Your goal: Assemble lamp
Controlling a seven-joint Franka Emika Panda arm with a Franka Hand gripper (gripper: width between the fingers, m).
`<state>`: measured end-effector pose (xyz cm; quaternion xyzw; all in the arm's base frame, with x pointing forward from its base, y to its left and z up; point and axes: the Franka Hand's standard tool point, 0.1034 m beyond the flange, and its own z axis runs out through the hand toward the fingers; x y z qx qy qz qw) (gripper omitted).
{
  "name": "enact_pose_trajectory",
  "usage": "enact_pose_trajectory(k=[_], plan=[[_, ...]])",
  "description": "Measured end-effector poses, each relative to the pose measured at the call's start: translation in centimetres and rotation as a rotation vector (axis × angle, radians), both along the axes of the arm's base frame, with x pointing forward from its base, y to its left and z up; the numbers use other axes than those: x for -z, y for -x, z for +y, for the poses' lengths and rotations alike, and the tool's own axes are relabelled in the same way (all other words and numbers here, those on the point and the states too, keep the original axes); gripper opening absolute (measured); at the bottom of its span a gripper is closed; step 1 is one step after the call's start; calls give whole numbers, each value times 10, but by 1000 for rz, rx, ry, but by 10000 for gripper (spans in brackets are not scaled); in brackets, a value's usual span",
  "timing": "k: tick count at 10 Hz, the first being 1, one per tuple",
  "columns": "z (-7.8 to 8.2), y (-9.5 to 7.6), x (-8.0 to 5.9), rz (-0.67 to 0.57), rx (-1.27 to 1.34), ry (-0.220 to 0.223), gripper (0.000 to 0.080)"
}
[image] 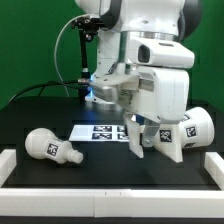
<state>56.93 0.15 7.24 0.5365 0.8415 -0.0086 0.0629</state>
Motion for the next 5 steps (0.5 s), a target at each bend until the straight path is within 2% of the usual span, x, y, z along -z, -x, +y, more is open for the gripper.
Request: enact_pose_trajectory(k=[4,5], plan=[[-6,1,2,21,-229,39,527],[-9,5,4,15,-395,73,527]])
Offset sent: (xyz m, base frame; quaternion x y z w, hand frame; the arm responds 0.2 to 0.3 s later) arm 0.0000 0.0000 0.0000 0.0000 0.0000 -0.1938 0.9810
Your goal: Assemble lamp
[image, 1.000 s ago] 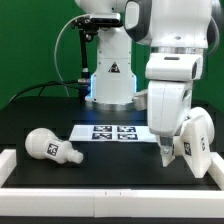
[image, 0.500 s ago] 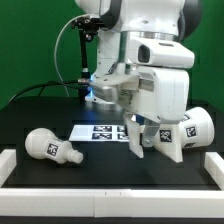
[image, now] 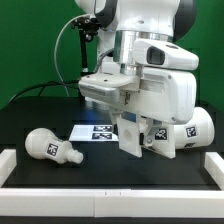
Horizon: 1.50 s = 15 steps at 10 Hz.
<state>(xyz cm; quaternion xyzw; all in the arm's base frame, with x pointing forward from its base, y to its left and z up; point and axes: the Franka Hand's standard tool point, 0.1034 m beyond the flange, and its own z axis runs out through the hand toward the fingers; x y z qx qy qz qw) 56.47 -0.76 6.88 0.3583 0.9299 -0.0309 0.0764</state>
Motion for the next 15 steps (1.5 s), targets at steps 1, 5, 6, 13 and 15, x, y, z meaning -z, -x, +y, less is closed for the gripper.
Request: enact_pose_trajectory(k=[1,5,6,13,15], plan=[[-10,8,2,24,-201,35,527],[-18,19,7,91,-487,98,527],[-20,19,8,103,-569,115,527],[-3,35,20,214,-744,173,527],[-1,39,24,223,-719,170,528]])
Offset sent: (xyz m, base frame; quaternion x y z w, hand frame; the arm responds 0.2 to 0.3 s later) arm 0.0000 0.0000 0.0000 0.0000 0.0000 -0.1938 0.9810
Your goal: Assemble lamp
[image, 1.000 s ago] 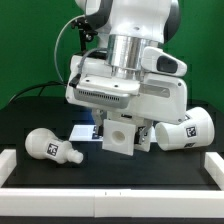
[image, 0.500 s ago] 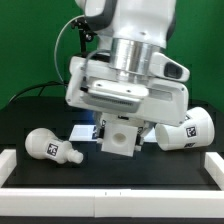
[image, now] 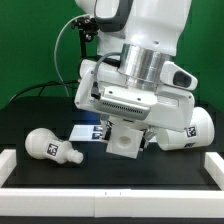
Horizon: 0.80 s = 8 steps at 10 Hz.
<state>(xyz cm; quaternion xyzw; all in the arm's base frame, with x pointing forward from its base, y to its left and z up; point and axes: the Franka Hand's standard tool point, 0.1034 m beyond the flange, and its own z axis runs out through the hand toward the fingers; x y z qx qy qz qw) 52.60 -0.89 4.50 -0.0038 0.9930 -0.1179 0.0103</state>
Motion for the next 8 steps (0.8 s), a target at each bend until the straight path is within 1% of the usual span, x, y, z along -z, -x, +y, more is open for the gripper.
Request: enact_pose_trajectory(k=[2,3,7,8], plan=[[10,13,19,38,26,5,528],[12,14,22,39,36,4,528],[10,14,22,40,38,4,528],[10,14,22,41,39,4,602]])
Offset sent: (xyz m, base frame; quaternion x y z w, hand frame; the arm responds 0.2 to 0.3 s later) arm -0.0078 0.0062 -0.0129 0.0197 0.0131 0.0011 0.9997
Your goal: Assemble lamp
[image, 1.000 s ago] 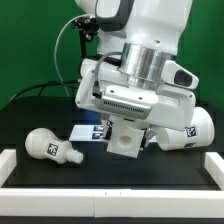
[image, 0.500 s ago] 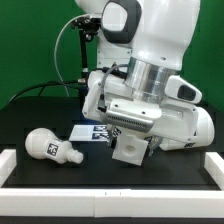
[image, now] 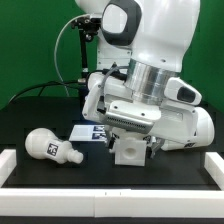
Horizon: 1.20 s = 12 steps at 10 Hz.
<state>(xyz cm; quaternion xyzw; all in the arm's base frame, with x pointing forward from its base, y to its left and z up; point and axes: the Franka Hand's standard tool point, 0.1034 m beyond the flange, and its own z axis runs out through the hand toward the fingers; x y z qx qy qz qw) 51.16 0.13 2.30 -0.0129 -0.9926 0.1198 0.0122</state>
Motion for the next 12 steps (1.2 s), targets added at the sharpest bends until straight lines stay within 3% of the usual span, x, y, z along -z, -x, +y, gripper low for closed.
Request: enact_pose_trajectory(k=[1,6,10,12], plan=[[0,0,0,0,1,0,684],[-1,-1,-3,-3,6,4,699],[-6,-26,-56,-90,45,34,699],[-7,-36,-66,-150,185,29,699]])
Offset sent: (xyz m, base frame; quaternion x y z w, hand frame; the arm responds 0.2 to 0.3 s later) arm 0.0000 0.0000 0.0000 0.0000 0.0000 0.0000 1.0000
